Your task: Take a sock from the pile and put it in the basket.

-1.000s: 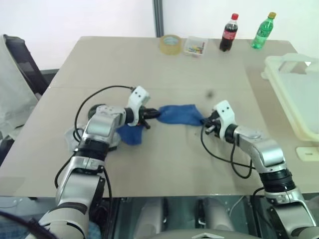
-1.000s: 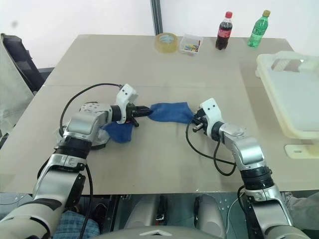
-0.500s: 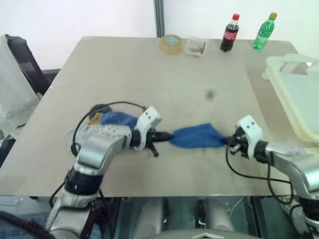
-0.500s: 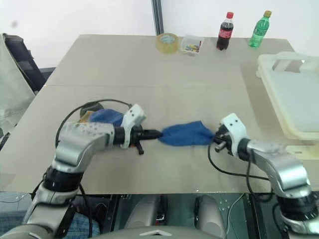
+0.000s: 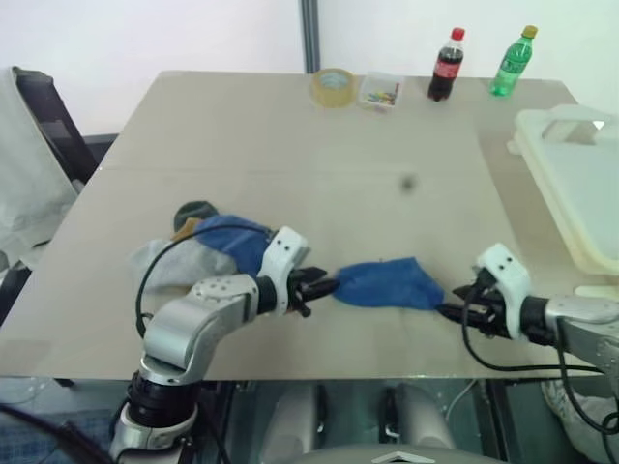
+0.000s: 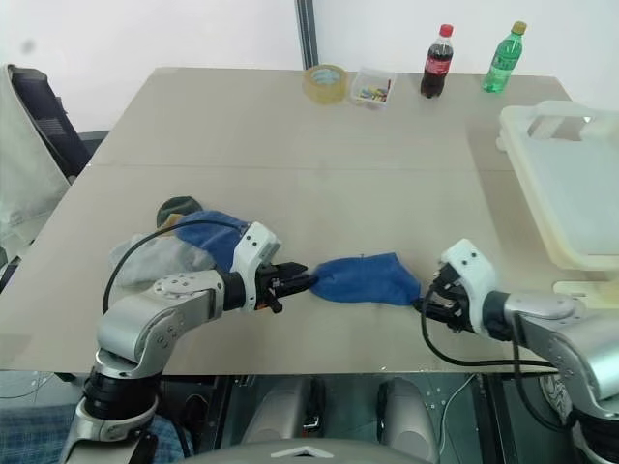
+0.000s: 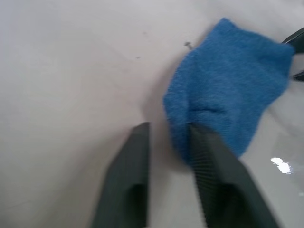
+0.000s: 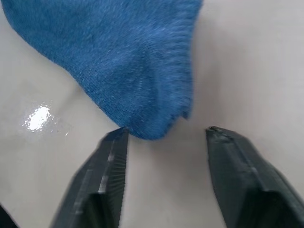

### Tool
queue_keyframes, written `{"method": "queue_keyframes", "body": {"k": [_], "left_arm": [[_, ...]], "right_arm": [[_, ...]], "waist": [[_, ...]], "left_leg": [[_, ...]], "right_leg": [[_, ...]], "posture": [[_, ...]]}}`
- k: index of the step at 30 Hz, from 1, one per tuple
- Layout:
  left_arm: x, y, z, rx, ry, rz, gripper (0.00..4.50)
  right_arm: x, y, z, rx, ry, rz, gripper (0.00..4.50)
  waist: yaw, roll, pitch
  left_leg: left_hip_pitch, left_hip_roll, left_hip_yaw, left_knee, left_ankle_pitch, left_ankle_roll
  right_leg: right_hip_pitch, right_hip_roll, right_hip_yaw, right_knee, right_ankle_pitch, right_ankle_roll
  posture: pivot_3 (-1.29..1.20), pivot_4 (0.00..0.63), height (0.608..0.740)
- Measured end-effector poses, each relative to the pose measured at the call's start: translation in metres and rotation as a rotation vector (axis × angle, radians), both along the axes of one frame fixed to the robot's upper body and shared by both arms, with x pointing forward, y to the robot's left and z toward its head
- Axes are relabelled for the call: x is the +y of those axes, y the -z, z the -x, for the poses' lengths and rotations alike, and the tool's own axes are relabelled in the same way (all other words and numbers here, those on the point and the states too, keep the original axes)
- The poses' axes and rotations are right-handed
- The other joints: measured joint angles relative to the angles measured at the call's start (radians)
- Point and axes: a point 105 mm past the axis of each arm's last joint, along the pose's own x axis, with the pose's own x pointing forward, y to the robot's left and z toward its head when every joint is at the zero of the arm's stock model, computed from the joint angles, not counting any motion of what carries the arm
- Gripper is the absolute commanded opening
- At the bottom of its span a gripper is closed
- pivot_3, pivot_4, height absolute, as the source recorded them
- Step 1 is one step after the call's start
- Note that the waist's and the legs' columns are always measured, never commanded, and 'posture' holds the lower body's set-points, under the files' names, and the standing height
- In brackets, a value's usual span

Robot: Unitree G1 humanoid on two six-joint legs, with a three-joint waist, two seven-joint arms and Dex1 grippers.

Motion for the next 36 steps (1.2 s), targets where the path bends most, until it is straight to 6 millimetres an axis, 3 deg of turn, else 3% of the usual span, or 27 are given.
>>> {"method": "queue_keyframes", "body": {"k": [1, 3, 7, 13, 17, 23, 28, 36], "left_arm": [[0.003, 0.0, 0.006, -0.013, 0.036, -0.054, 3.57], [0.009, -0.001, 0.014, -0.025, 0.065, -0.109, 4.18], [0.016, -0.006, 0.018, -0.056, 0.066, -0.156, 4.18], [0.033, -0.035, -0.006, -0.357, -0.097, -0.255, 4.18], [0.037, -0.023, 0.005, -0.325, -0.15, -0.251, 4.18], [0.058, -0.004, 0.018, -0.33, -0.134, -0.433, 4.18], [0.071, -0.014, 0.015, -0.398, -0.199, -0.452, 4.18], [0.076, -0.004, 0.018, -0.408, -0.194, -0.454, 4.18]], "right_arm": [[-0.005, -0.011, -0.002, -0.044, 0.008, -0.025, 2.43], [-0.012, -0.027, -0.004, -0.108, 0.011, -0.049, 2.43], [-0.014, -0.045, -0.002, -0.215, -0.04, -0.095, 2.43], [-0.012, -0.047, 0.0, -0.262, -0.097, -0.096, 2.43], [-0.014, -0.042, -0.004, -0.248, -0.095, -0.086, 2.43], [-0.012, -0.039, -0.007, -0.241, -0.12, -0.083, 2.43], [-0.014, -0.035, -0.009, -0.238, -0.121, -0.067, 2.43], [0.003, -0.048, -0.006, -0.345, -0.207, -0.184, 2.43]], "waist": [[-0.001, 0.0, 0.0], [0.0, 0.001, 0.0], [0.001, 0.0, 0.0], [0.002, 0.0, 0.0], [0.001, 0.0, 0.0], [0.002, 0.0, 0.0], [0.003, -0.001, 0.0], [0.005, 0.0, 0.0]], "left_leg": [[0.0, 0.0, 0.0, 0.0, 0.0, 0.0], [0.001, 0.001, 0.0, -0.001, 0.0, 0.0], [0.001, 0.001, 0.0, 0.0, 0.0, 0.0], [0.0, 0.0, 0.001, 0.0, 0.0, 0.0], [0.0, 0.001, 0.001, -0.001, 0.001, -0.001], [0.001, 0.001, 0.001, -0.001, -0.001, 0.001], [0.0, 0.001, 0.001, -0.001, -0.001, 0.001], [0.0, 0.001, 0.001, -0.001, -0.001, 0.001]], "right_leg": [[0.0, 0.0, 0.0, 0.0, 0.0, 0.0], [0.0, 0.001, 0.0, 0.0, 0.0, 0.0], [0.0, 0.001, 0.0, 0.0, 0.0, 0.0], [0.0, 0.0, 0.001, -0.001, 0.0, 0.0], [0.0, 0.0, 0.003, -0.001, 0.0, 0.0], [0.0, 0.0, 0.001, 0.0, 0.0, 0.0], [-0.001, -0.001, 0.001, -0.001, 0.0, 0.0], [-0.001, -0.001, 0.001, -0.001, 0.0, 0.0]], "posture": [[0.0, 0.15, 0.735], [0.0, 0.15, 0.735], [0.0, 0.15, 0.735], [0.0, 0.15, 0.735], [0.0, 0.15, 0.735], [0.0, 0.15, 0.735], [0.0, 0.15, 0.735], [0.0, 0.15, 0.735]]}}
